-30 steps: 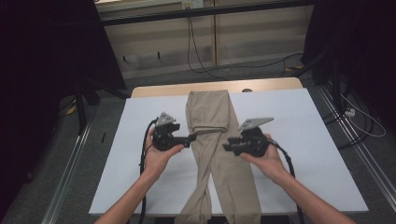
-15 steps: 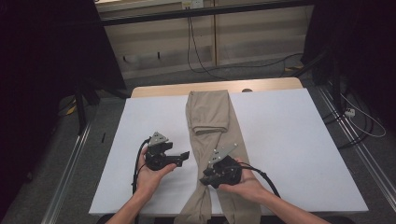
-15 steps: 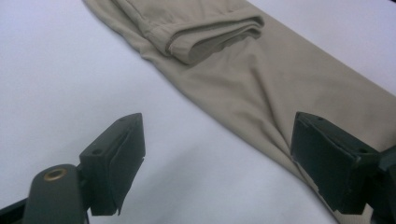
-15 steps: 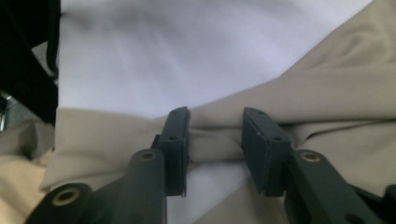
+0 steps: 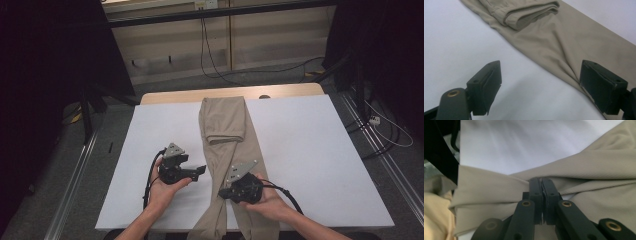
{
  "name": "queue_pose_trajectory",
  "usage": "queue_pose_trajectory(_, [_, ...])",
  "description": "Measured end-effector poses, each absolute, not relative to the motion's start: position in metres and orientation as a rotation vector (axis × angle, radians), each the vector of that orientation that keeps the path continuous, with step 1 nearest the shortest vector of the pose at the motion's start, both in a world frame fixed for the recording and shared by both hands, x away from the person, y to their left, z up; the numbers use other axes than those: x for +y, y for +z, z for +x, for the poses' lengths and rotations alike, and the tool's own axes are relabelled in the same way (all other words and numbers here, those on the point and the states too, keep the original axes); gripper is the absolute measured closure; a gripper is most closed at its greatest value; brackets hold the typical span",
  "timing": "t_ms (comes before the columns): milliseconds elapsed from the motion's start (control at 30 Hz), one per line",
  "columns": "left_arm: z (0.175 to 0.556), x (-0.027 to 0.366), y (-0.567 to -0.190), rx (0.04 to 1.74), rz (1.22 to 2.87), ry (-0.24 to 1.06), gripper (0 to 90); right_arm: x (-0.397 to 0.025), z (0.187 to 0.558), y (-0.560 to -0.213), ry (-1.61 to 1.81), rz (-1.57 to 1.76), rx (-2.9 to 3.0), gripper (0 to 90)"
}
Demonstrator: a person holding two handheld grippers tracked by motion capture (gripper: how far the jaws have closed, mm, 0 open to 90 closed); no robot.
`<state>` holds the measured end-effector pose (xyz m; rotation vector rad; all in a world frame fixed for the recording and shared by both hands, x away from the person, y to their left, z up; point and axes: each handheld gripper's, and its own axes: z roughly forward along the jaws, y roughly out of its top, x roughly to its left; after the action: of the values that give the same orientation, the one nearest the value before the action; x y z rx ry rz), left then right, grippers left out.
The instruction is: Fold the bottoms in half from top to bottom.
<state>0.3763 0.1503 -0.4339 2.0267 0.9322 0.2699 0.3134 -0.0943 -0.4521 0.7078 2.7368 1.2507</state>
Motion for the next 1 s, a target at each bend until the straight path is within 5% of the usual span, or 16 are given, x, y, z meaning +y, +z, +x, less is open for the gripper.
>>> queue_pose_trajectory(533, [0.369, 0.138, -0.434, 0.880, 2.072, 0.225, 24.0, -0.136, 0.300, -0.421, 1.377, 0.815, 2.622, 87.7])
queue_pose_trajectory(833, [0.345, 0.109, -0.436, 0.744, 2.177, 0.135, 39.2, -0.161, 0.290, -0.425, 1.326, 0.861, 2.623, 87.8])
queue_pose_trajectory(1000, [0.327, 0.091, -0.439, 0.609, 2.236, 0.091, 66.7, -0.183, 0.286, -0.424, 1.301, 0.907, 2.594, 87.9])
